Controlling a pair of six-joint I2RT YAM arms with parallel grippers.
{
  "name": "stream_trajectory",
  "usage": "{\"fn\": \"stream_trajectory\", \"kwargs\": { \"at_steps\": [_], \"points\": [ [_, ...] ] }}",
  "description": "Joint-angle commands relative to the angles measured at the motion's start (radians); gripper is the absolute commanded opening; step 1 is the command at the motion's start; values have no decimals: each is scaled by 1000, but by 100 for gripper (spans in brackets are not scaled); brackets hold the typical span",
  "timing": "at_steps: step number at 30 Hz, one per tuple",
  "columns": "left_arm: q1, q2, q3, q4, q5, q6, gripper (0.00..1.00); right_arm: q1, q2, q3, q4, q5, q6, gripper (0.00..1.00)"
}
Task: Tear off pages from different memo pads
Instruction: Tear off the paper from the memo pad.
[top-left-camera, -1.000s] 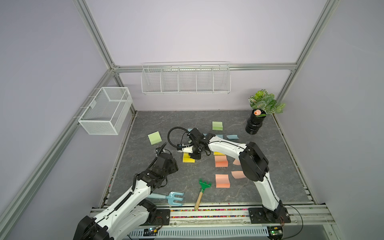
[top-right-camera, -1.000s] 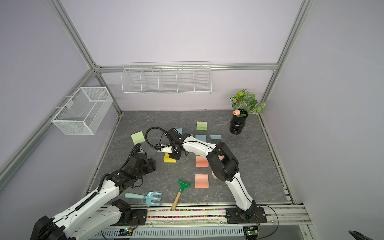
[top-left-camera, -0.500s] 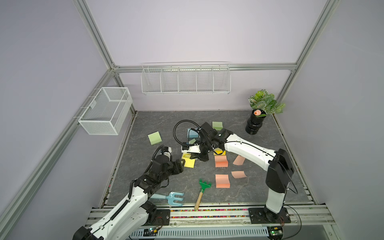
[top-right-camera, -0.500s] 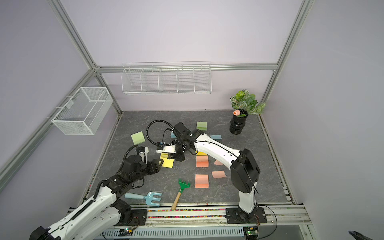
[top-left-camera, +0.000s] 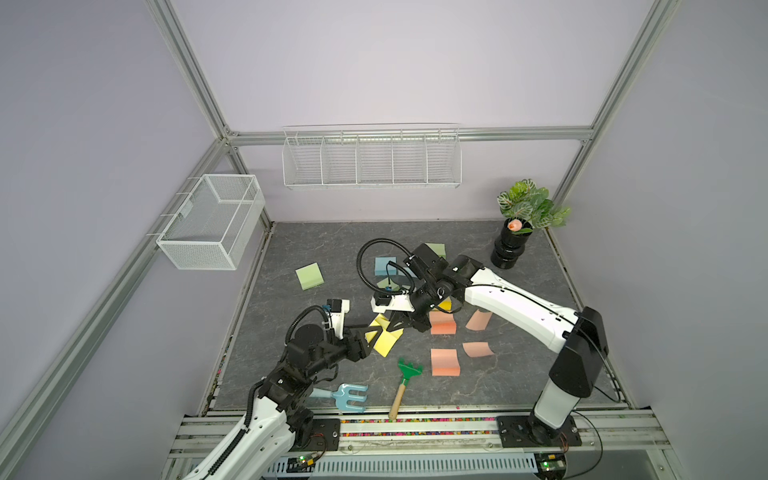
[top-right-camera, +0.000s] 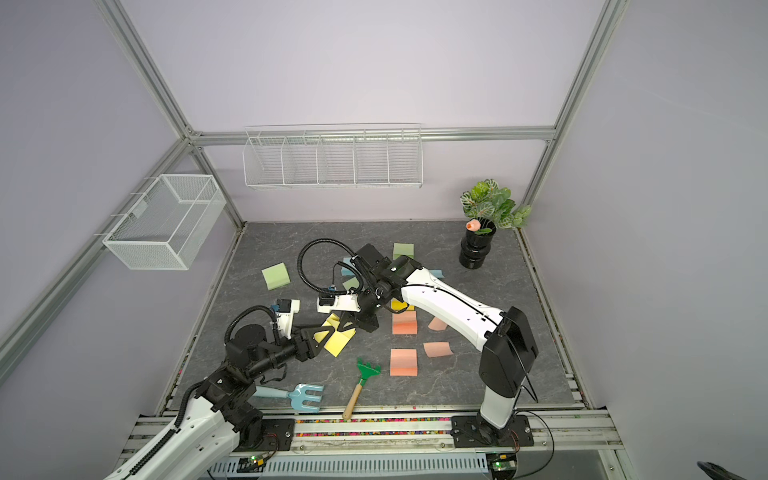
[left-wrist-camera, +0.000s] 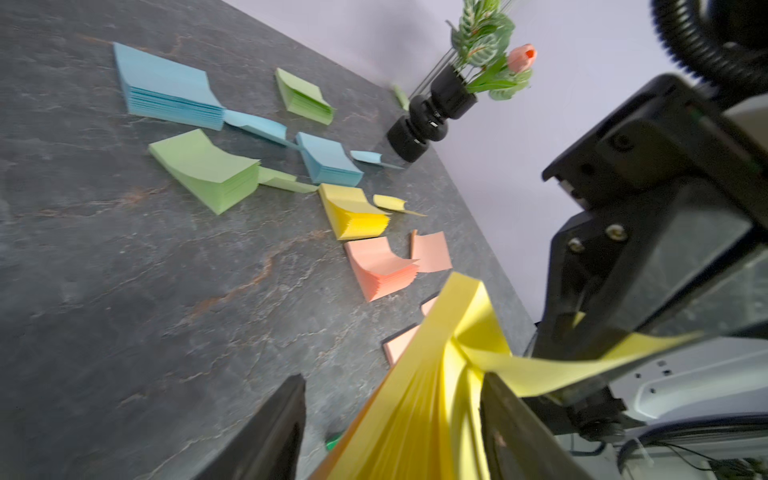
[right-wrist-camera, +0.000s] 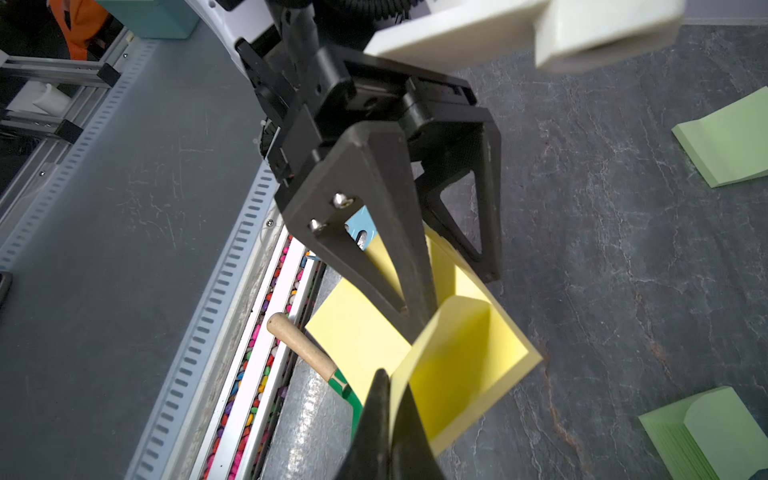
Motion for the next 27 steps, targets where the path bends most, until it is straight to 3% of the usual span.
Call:
{"fn": "stream_trajectory", "kwargs": {
  "at_steps": [1, 5, 12, 21, 27],
  "points": [
    [0, -12, -16, 106, 118, -17, 53, -6, -55, -8, -30, -33, -11, 7],
    [-1, -22, -9, 83, 96, -28, 18, -10, -104, -60, 55, 29, 39, 7],
    [-1, -90, 0, -48, -25, -57, 0, -19, -250, -243, 349, 125, 175, 6],
    [-1, -131, 73, -259, -276, -96, 0, -17, -412, -436, 644, 308, 341, 7],
    [-2, -97, 193, -450, -438, -98, 0, -16, -438, -454, 638, 343, 356, 7]
  ]
}}
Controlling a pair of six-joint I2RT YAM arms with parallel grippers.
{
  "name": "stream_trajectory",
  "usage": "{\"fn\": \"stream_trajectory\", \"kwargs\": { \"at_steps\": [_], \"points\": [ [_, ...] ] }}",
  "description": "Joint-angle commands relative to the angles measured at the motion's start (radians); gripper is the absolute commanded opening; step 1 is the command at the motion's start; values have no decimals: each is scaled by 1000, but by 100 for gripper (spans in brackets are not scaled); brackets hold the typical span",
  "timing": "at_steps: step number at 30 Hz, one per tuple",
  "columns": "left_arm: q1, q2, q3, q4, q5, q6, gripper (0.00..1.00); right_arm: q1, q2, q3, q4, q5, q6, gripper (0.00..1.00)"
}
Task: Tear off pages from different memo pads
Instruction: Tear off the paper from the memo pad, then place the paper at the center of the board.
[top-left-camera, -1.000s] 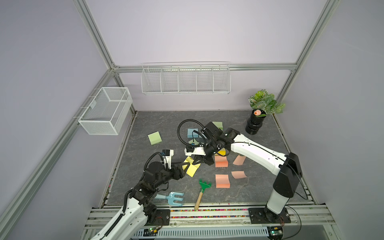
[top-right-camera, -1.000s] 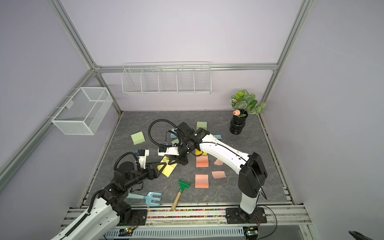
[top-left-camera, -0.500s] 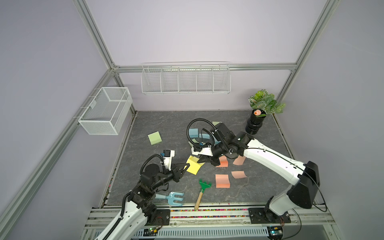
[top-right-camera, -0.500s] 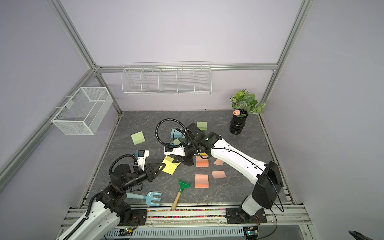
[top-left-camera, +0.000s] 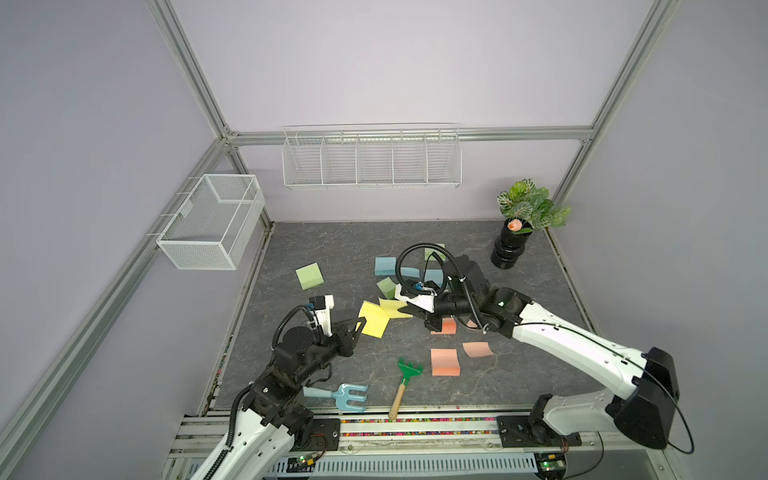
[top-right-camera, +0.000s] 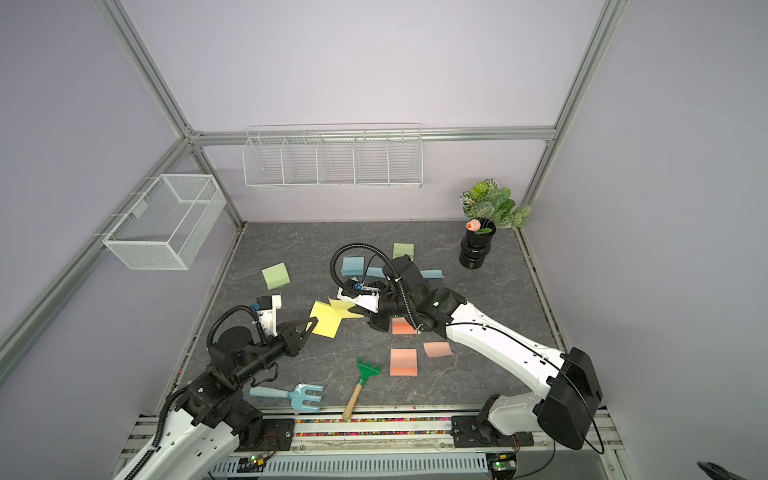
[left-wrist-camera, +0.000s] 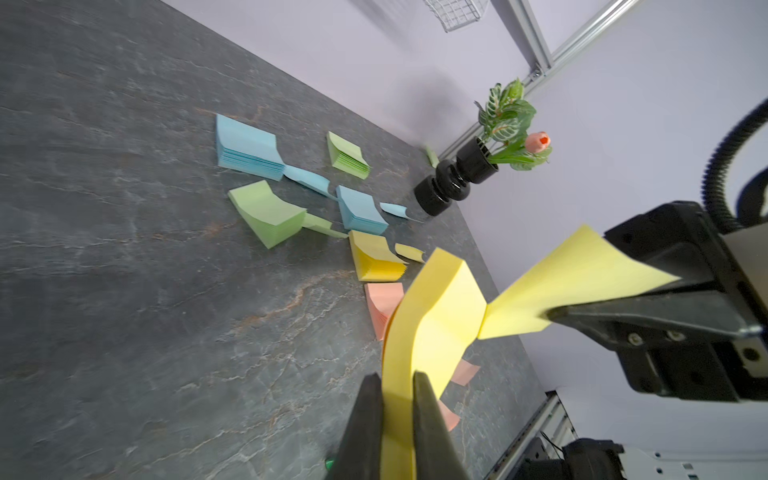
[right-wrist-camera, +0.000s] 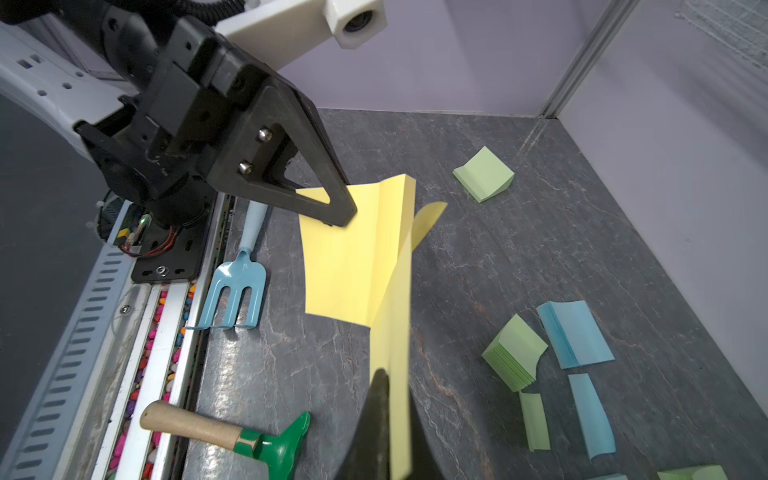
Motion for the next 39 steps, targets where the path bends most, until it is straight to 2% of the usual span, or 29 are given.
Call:
{"fn": "stream_trajectory", "kwargs": {
  "at_steps": [1, 9, 19, 27, 34, 39],
  "points": [
    [12, 14, 49, -190, -205, -16, 0, -9, -35, 8, 7, 60, 32, 7],
    [12, 69, 141, -283, -333, -22, 0, -8, -66, 1, -55, 119, 20, 7],
    [12, 51, 241, -420, -470, 12, 0, -6, 22, 40, -188, 239, -96, 7],
    [12, -9, 235, -455, -475, -4, 0, -4, 169, 39, -209, 386, -261, 7],
    [12, -93, 204, -452, -470, -29, 0, -15, 352, 102, -220, 342, -324, 7],
    [12, -66, 185, -423, -439, -35, 0, -33, 486, 198, -295, 412, -353, 6]
  ]
}}
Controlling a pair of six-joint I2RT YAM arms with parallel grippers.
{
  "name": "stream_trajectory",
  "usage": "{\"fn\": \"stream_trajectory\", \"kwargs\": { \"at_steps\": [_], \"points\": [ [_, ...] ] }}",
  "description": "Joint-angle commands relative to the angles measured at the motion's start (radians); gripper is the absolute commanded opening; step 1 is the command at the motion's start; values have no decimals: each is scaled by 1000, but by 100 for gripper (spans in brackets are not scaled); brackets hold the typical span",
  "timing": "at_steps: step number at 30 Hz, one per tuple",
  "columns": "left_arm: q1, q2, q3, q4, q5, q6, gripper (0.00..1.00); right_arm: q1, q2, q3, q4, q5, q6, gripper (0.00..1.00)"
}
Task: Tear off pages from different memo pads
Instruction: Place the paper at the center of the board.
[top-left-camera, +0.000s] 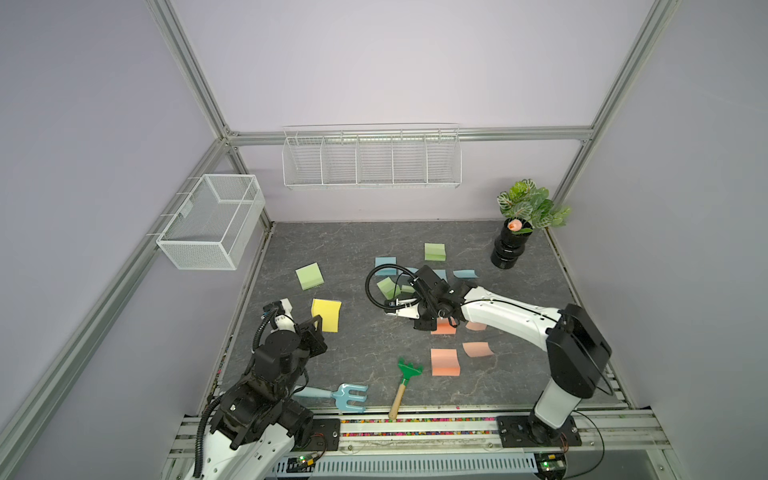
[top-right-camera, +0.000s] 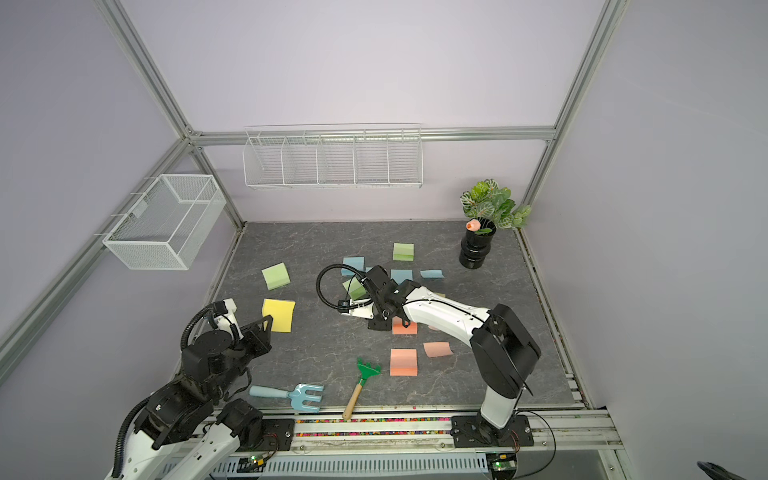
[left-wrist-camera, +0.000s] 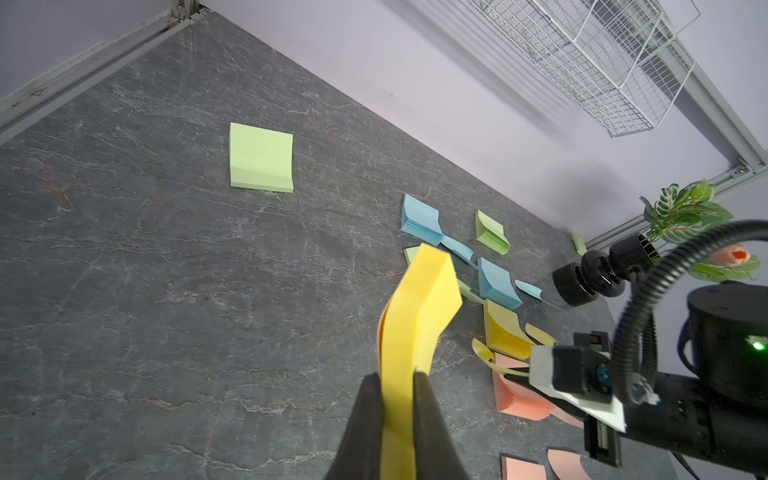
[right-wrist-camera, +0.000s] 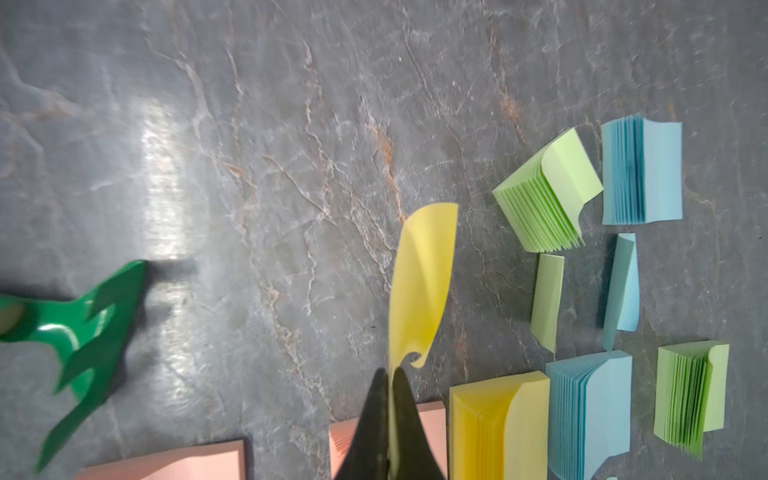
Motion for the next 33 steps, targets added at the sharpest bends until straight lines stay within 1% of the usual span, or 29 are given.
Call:
{"fn": "stream_trajectory", "kwargs": {
  "at_steps": [1, 4, 6, 9, 15, 17, 19, 20, 22, 23, 25, 28, 30, 32, 33],
  "points": [
    [5, 19, -20, 28, 9, -23, 0, -17, 56, 67, -76, 60, -44, 6],
    [5, 41, -28, 58, 20, -26, 0, -20, 94, 109, -125, 149, -52, 7],
    [5, 60, -32, 81, 27, -29, 0, -23, 120, 143, -172, 186, -57, 7],
    [5, 84, -39, 110, 35, -37, 0, -23, 163, 190, -224, 214, -56, 7],
    [5, 90, -53, 133, 29, -49, 0, -21, 258, 267, -237, 242, -47, 7],
    [5, 90, -55, 129, 28, -50, 0, -20, 300, 307, -259, 242, -34, 10],
    [5, 89, -57, 129, 27, -54, 0, -17, 334, 344, -288, 223, -17, 15],
    [5, 90, -58, 129, 28, -54, 0, -14, 344, 357, -308, 201, -9, 22],
    [5, 100, -59, 129, 35, -55, 0, -11, 352, 379, -350, 134, 5, 39],
    [5, 108, -58, 130, 42, -58, 0, -11, 348, 383, -361, 102, 16, 44],
    [5, 117, -58, 137, 52, -65, 0, -11, 322, 370, -357, 53, 34, 49],
    [5, 123, -65, 158, 64, -80, 0, -17, 207, 292, -275, -10, 85, 53],
    [5, 141, -74, 180, 69, -95, 0, -20, 82, 204, -174, -41, 142, 60],
    [5, 175, -77, 211, 82, -110, 0, -27, -46, 107, -45, -33, 227, 65],
    [5, 201, -77, 231, 94, -121, 0, -29, -114, 44, 34, -20, 283, 69]
  ]
}}
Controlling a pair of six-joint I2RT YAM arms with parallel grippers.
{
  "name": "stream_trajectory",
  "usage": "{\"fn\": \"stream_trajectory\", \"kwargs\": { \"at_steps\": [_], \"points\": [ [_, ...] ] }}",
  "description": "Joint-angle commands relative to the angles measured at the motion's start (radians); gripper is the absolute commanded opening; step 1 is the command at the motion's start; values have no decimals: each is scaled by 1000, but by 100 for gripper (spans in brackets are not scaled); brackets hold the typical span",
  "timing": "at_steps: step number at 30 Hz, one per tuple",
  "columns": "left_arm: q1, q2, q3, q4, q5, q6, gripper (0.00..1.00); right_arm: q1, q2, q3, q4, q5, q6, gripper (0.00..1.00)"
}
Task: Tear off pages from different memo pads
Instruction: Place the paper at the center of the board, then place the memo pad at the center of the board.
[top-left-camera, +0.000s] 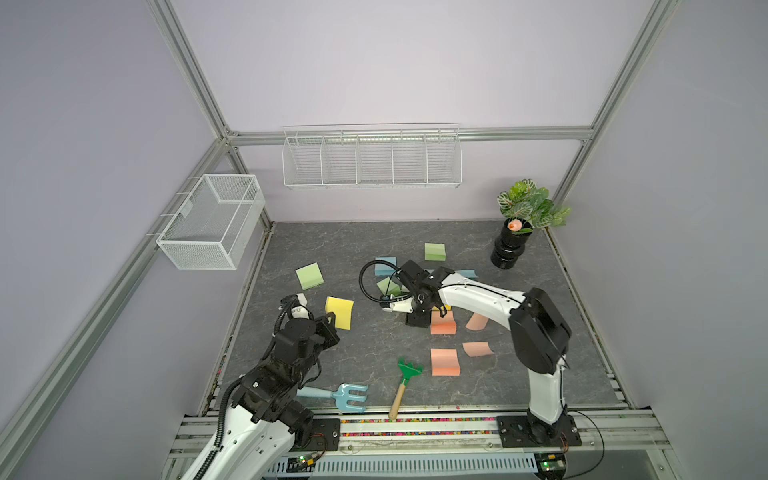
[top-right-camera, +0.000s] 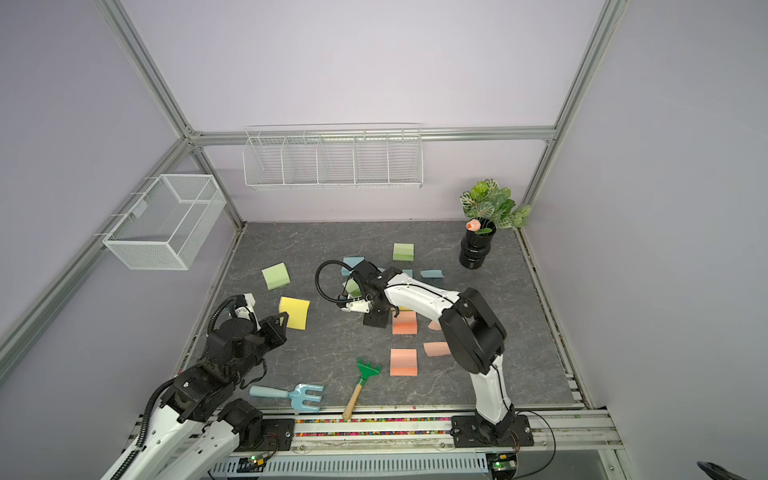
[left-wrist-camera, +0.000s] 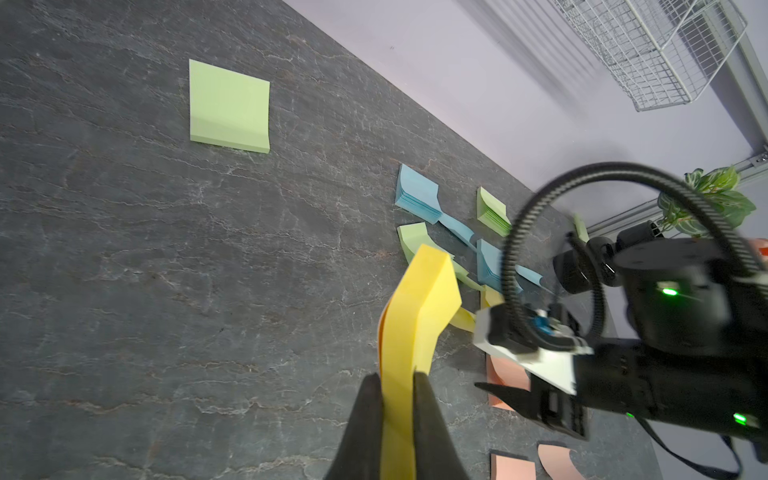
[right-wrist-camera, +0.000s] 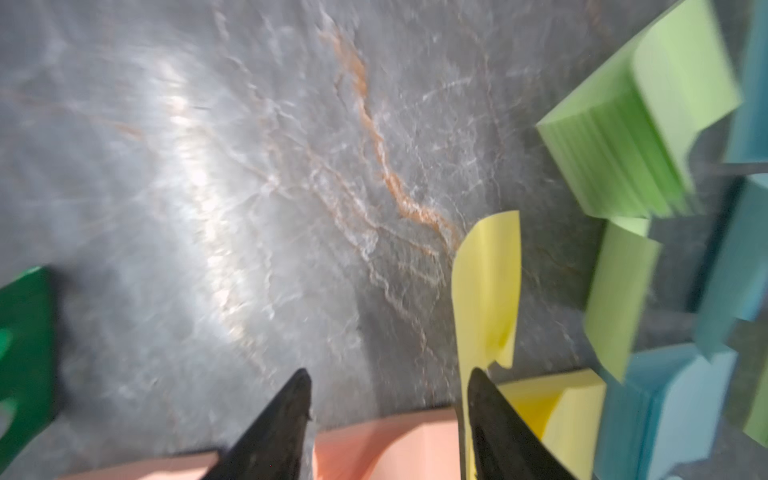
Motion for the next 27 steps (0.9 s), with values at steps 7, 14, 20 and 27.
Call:
{"fn": "stream_trajectory", "kwargs": {
  "at_steps": [7, 14, 20, 27],
  "points": [
    [5, 264, -25, 298, 129, -152, 0, -15, -591, -490, 667, 106, 444, 89],
    [9, 460, 15, 396, 136, -216, 0, -46, -765, -737, 787, 118, 540, 89],
    [11, 601, 36, 435, 154, -243, 0, -49, -788, -845, 890, 155, 525, 89],
    [12, 788, 88, 459, 217, -230, 0, -48, -858, -927, 1012, 90, 560, 89]
  ]
}}
